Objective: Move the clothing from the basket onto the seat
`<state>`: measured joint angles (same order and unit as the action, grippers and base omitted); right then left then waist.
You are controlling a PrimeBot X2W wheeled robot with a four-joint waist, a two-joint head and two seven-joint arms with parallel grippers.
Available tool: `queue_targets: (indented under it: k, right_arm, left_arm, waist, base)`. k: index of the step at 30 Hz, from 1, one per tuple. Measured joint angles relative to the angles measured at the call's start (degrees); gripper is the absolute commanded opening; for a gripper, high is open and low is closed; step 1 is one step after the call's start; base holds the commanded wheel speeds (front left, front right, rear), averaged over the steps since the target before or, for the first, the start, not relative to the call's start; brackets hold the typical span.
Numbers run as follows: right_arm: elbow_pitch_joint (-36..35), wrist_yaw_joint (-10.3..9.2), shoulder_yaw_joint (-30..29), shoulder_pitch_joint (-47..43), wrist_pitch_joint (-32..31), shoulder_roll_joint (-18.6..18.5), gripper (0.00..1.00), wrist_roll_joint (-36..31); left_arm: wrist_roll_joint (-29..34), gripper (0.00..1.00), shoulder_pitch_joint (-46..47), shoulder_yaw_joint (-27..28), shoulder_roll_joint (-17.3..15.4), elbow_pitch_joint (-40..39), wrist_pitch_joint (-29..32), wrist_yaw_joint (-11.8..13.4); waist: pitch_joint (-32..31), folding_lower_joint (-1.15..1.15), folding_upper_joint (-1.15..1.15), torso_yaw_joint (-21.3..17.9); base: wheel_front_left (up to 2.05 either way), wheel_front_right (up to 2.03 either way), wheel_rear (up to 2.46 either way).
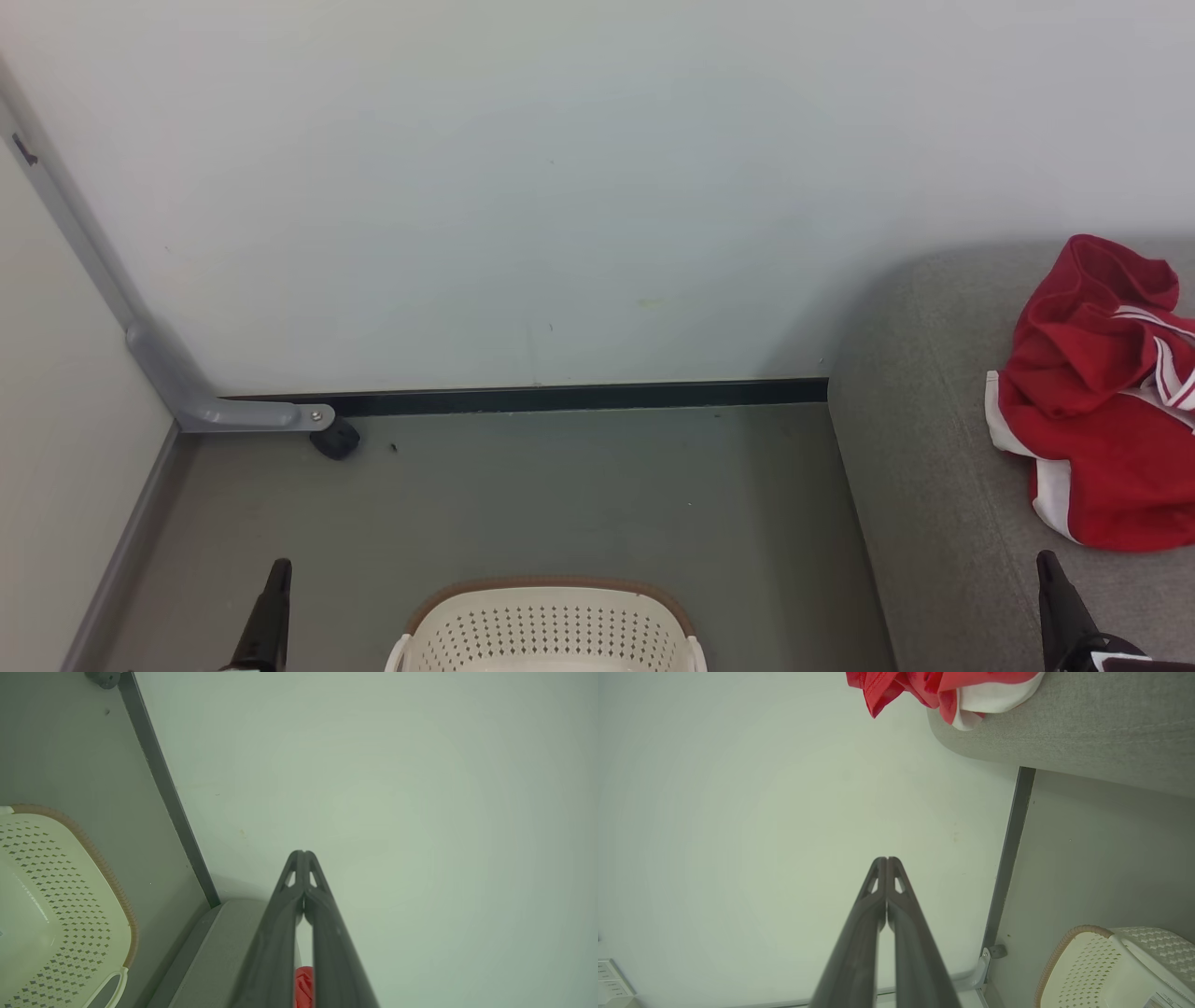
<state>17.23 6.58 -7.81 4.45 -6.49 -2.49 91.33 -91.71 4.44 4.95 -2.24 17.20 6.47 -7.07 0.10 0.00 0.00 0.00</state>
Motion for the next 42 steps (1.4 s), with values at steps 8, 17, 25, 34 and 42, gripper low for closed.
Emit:
queue_targets:
  k: [8, 17, 25, 34, 42]
  right_arm:
    - [0.00, 0.00, 0.00, 0.00, 0.00, 0.00, 0.00, 0.00]
    - [0.00, 0.00, 0.00, 0.00, 0.00, 0.00, 0.00, 0.01]
    - [0.00, 0.00, 0.00, 0.00, 0.00, 0.00, 0.00, 0.01]
    - [0.00, 0.00, 0.00, 0.00, 0.00, 0.00, 0.00, 0.01]
    - [0.00, 0.00, 0.00, 0.00, 0.00, 0.00, 0.00, 0.01]
  left_arm:
    - [0.00, 0.00, 0.00, 0.00, 0.00, 0.00, 0.00, 0.00]
    - [0.00, 0.00, 0.00, 0.00, 0.00, 0.00, 0.00, 0.00]
    - [-0.01, 0.00, 0.00, 0.00, 0.00, 0.00, 0.00, 0.00]
    - [0.00, 0.00, 0.00, 0.00, 0.01, 0.00, 0.00, 0.00]
    - [-0.01, 0.00, 0.00, 0.00, 0.01, -0.01, 0.00, 0.00]
  waist:
    - [0.00, 0.00, 0.00, 0.00]
    - [0.00, 0.00, 0.00, 0.00]
    - [0.00, 0.00, 0.00, 0.00]
    - [0.00, 0.00, 0.00, 0.00]
    - [0.01, 0.00, 0.00, 0.00]
  base:
    - [0.00, 0.00, 0.00]
    - [0.00, 0.00, 0.00]
    - [0.00, 0.00, 0.00]
    - [0.00, 0.00, 0.00]
    - [0.00, 0.00, 0.00]
